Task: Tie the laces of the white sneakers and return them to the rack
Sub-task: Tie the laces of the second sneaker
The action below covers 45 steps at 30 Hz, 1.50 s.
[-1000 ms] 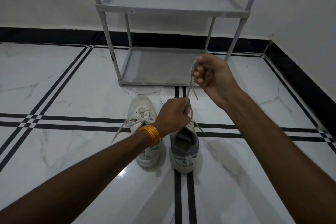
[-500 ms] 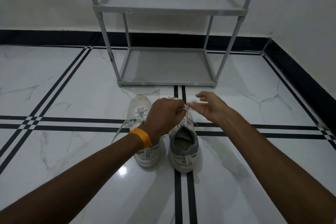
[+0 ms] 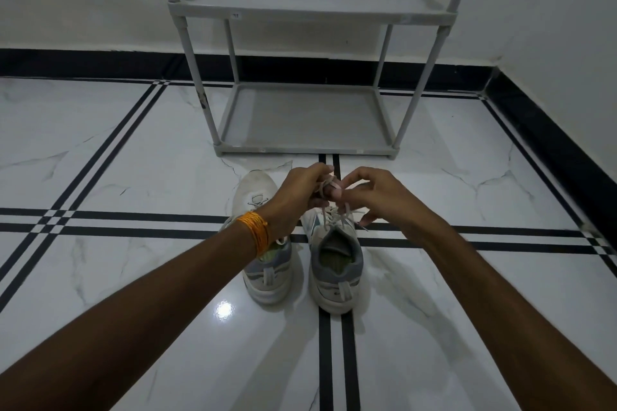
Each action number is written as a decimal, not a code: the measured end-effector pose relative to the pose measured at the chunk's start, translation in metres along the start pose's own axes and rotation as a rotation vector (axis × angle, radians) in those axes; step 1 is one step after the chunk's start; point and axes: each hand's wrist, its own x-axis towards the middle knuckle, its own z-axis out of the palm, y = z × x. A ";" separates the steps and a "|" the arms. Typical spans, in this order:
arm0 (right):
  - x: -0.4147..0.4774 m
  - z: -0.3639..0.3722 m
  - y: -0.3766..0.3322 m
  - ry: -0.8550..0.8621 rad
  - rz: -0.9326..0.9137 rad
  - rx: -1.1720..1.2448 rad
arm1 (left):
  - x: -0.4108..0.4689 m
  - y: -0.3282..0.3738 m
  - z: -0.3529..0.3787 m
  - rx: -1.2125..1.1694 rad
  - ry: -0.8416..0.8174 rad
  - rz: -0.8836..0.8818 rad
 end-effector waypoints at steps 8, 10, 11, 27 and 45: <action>0.010 -0.037 0.022 0.425 -0.069 -0.405 | 0.005 -0.011 -0.036 0.935 0.179 0.471; 0.014 -0.050 0.036 0.476 0.007 -0.678 | 0.010 -0.017 -0.051 1.182 0.178 0.463; 0.015 -0.052 0.044 0.472 0.055 -0.787 | 0.011 -0.021 -0.058 1.273 0.174 0.439; 0.019 0.012 0.064 0.039 -0.060 -0.628 | -0.001 -0.052 -0.006 1.362 -0.033 0.360; 0.007 0.026 0.075 0.128 -0.204 -1.011 | -0.007 -0.066 -0.037 1.550 -0.188 0.703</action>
